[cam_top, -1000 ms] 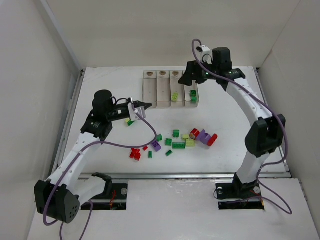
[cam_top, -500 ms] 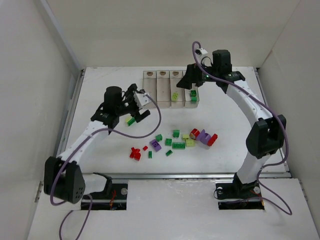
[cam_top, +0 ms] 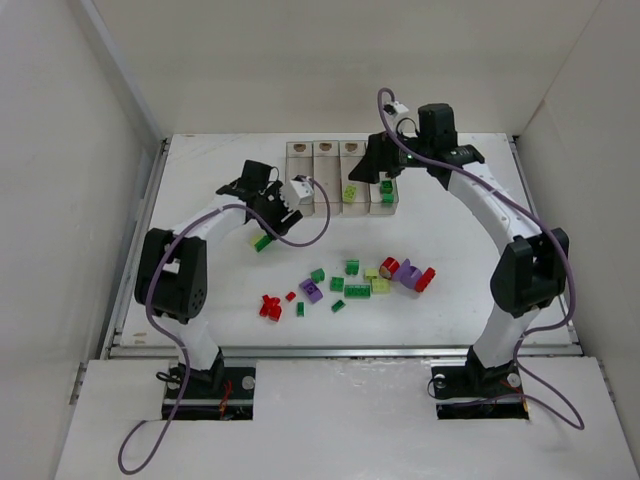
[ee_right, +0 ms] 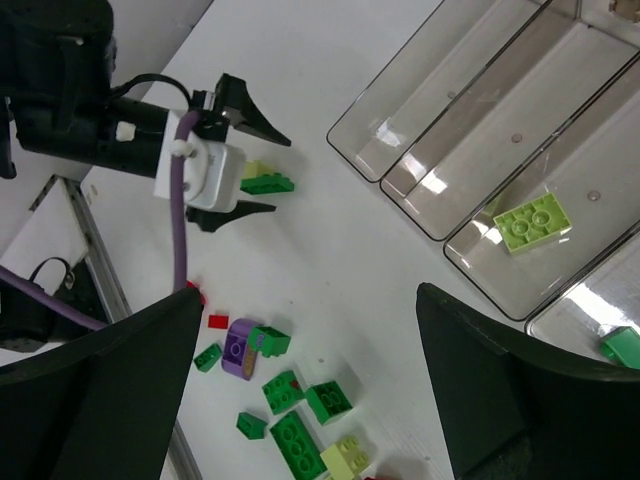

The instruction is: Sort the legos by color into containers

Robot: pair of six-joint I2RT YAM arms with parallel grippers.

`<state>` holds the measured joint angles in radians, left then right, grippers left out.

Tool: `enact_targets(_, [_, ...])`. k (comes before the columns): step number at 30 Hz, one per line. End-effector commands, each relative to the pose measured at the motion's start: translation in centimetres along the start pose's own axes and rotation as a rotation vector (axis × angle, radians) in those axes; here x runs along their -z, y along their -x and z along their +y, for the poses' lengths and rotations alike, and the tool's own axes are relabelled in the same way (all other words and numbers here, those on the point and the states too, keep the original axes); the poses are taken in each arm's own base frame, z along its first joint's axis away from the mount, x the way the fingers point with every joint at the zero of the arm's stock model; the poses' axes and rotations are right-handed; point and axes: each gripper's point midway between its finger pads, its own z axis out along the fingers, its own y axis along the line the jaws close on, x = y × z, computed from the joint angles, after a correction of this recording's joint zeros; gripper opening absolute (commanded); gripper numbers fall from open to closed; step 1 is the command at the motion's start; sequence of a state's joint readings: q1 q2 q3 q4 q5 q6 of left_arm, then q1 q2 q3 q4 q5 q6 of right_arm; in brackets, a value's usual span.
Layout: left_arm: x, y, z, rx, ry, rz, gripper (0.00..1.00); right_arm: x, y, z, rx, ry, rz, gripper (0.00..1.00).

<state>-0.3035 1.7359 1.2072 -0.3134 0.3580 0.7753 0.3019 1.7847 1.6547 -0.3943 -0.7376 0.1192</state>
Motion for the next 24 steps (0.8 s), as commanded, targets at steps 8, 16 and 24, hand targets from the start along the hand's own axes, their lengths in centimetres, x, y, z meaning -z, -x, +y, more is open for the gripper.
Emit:
enact_targets(8, [0.1, -3.1, -0.7, 0.021, -0.066, 0.171, 0.53, -0.6, -0.5, 0.1, 0.029, 0.009, 0.007, 0.93])
enact_targets(16, [-1.0, -4.6, -0.7, 0.066, -0.073, 0.246, 0.46, -0.6, -0.5, 0.1, 0.029, 0.009, 0.007, 0.93])
enact_targets(24, [-0.8, -3.6, -0.7, 0.099, -0.08, 0.22, 0.03, 0.0, 0.0, 0.5, 0.036, 0.001, -0.002, 0.93])
